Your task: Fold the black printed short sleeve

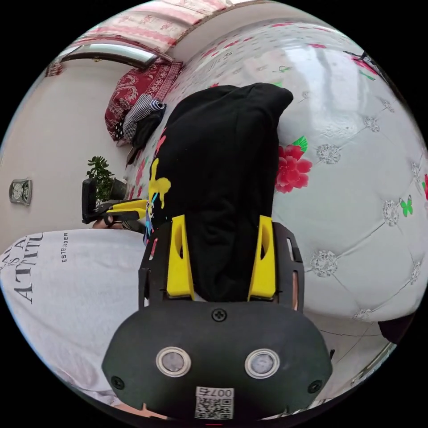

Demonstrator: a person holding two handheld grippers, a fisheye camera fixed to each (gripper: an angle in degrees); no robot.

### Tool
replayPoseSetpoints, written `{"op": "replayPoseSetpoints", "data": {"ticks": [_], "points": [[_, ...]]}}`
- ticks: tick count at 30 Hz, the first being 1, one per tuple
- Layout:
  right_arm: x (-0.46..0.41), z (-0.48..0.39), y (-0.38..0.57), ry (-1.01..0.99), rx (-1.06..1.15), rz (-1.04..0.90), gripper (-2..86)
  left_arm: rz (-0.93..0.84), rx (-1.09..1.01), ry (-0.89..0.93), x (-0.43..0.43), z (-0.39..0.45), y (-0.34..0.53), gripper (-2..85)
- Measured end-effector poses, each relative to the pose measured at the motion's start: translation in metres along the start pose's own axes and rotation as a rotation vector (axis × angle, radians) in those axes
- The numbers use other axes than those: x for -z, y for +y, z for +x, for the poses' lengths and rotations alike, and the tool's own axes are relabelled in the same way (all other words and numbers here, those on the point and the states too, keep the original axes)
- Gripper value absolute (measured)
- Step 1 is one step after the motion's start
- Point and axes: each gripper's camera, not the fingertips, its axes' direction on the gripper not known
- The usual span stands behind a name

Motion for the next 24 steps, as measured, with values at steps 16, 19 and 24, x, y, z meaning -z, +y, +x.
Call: {"op": "replayPoseSetpoints", "data": {"ticks": [16, 19, 24], "points": [[-0.075, -0.053, -0.031, 0.152, -0.113, 0.046, 14.8, 0.079, -0.01, -0.012, 0.087, -0.124, -0.023, 8.5], [-0.103, -0.072, -0.064, 0.131, -0.155, 0.038, 14.8, 0.104, 0.056, 0.016, 0.103, -0.164, -0.018, 8.3], [-0.172, -0.132, -0.134, 0.098, -0.181, 0.083, 14.8, 0.123, 0.175, 0.024, 0.136, -0.237, -0.012, 7.8]]}}
